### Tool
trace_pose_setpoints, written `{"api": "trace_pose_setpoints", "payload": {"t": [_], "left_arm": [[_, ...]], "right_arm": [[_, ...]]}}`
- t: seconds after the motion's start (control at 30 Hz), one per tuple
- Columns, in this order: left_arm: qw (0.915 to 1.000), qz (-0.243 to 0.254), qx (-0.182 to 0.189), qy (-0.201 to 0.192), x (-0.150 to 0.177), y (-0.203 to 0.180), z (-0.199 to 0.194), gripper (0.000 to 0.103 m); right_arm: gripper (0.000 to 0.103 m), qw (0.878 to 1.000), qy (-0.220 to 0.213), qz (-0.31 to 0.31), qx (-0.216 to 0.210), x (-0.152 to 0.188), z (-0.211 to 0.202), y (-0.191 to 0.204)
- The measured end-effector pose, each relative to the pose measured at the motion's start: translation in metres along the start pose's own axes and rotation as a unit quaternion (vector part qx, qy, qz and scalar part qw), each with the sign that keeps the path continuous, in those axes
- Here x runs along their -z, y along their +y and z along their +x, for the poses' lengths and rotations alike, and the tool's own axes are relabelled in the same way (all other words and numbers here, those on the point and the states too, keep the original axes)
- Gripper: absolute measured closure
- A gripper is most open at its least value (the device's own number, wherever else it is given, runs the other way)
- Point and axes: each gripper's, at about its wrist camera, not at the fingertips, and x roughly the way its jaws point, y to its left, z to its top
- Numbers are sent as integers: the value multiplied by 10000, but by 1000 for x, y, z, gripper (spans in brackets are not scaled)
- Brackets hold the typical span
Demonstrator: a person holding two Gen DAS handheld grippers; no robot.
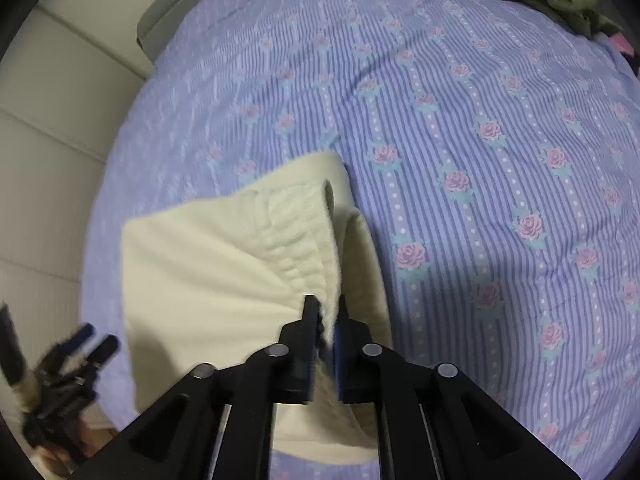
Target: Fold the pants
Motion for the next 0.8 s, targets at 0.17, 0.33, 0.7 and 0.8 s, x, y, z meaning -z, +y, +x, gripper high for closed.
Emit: {"api": "trace_pose_setpoints", "payload": {"t": [0.17,0.33,0.7,0.8], "left_arm": [[10000,-48,-83,26,7,8,1,21],[9999,-38,-120,76,13,8,3,21],[9992,385,-137,3,14,-9,3,21],[9985,546,-87,-16,15,-18,2,21]], "right_arm": [[36,9986,-320,-11,426,9,-18,2],[36,9993,5,369,-23,29,-1,-14],[25,9814,624,1269,-1295,45,57,-53],[21,9749,759,1383,-1573,44,72,-62]]}}
